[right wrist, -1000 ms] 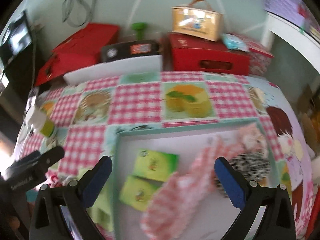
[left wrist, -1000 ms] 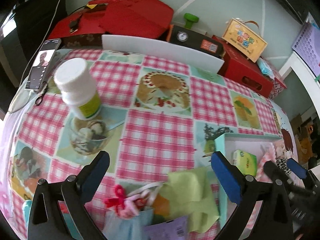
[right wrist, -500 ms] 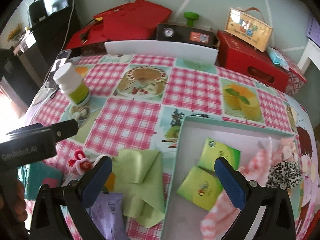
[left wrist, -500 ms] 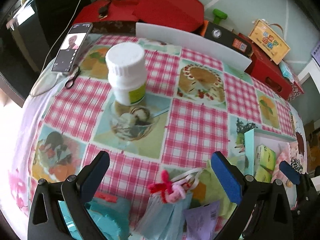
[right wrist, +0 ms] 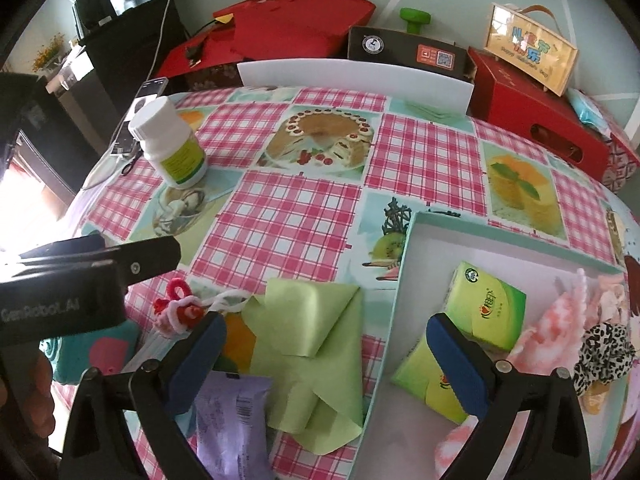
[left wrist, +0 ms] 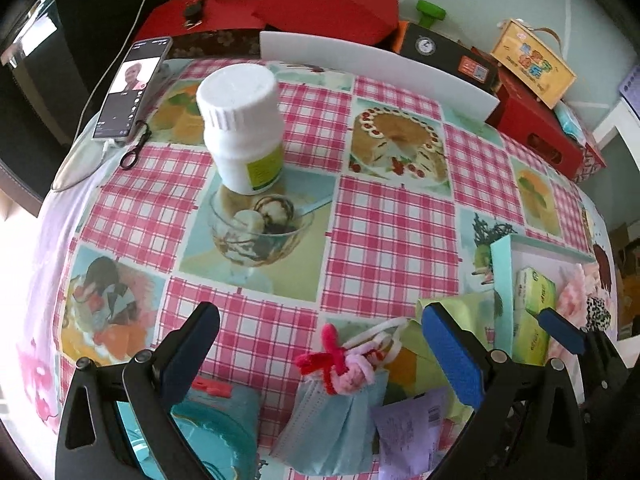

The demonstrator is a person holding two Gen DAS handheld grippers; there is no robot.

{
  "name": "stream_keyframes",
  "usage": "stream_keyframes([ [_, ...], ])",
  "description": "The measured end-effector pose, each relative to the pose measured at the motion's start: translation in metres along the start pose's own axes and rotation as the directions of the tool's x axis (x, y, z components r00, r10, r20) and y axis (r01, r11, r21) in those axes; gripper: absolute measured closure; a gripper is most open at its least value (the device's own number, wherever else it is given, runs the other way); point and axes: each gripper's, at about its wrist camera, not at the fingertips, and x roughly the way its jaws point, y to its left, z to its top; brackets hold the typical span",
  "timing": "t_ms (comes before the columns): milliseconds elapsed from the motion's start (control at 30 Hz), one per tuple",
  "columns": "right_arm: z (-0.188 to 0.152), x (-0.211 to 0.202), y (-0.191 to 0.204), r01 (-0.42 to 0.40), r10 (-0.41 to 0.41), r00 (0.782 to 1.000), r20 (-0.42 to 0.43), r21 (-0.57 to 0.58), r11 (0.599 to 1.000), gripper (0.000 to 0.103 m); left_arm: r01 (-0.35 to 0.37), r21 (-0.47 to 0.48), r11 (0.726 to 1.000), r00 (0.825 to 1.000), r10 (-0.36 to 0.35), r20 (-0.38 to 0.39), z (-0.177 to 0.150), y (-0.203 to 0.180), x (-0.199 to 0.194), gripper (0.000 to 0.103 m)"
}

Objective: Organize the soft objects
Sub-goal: 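Move both tools back toward the remaining pile of soft items, then close the right tool on the pale green cloth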

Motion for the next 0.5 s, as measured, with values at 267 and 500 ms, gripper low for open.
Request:
stream_keyframes([
  [267, -0.005, -0.004, -0.004, -0.039, 0.039, 0.999, 0.015, 0.008, 0.999, 0.011, 0.042, 0.024, 0.999, 0.999, -0.041, -0.03, -0.003, -0.006, 0.002, 0.005],
  [500, -0.014, -0.003, 0.005, -0.12, 0.12, 0.993, 0.005, -0.021, 0.993, 0.028, 0.066, 0.045, 0.997, 0.997, -0.064, -0.054, -0.01, -0.015, 0.004, 0.012],
])
